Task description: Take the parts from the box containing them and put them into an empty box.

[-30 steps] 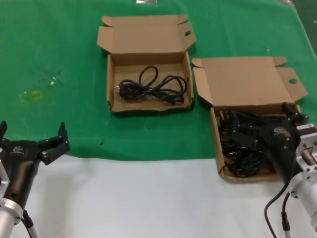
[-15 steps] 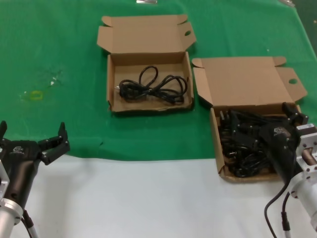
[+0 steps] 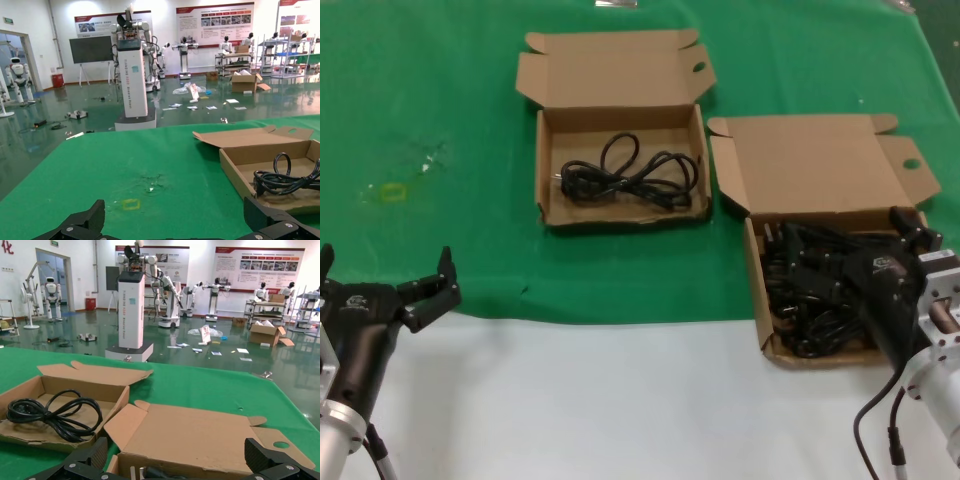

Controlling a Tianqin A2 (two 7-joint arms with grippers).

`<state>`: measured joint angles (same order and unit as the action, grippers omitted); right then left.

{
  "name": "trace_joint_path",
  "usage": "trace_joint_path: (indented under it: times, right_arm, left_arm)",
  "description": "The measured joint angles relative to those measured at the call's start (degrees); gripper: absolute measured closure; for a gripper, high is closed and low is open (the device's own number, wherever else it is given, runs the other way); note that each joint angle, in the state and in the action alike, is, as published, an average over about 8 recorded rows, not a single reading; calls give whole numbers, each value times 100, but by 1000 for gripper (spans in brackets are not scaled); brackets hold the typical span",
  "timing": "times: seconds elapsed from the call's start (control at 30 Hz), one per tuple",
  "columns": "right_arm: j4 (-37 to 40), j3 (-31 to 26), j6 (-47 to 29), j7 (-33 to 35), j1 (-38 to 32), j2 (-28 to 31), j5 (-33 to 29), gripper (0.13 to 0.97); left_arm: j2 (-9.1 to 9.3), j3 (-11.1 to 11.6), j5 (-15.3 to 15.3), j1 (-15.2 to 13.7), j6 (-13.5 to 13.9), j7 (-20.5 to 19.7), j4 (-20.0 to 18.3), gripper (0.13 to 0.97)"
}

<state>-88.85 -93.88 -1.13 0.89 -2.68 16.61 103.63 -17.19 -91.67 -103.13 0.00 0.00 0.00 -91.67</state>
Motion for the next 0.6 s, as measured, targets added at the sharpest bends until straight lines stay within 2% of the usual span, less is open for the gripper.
trace_joint_path:
  times: [0.6]
  right_arm:
    - [0, 0, 0, 0, 0, 0, 0, 129]
  left_arm:
    - [0, 0, 0, 0, 0, 0, 0, 132]
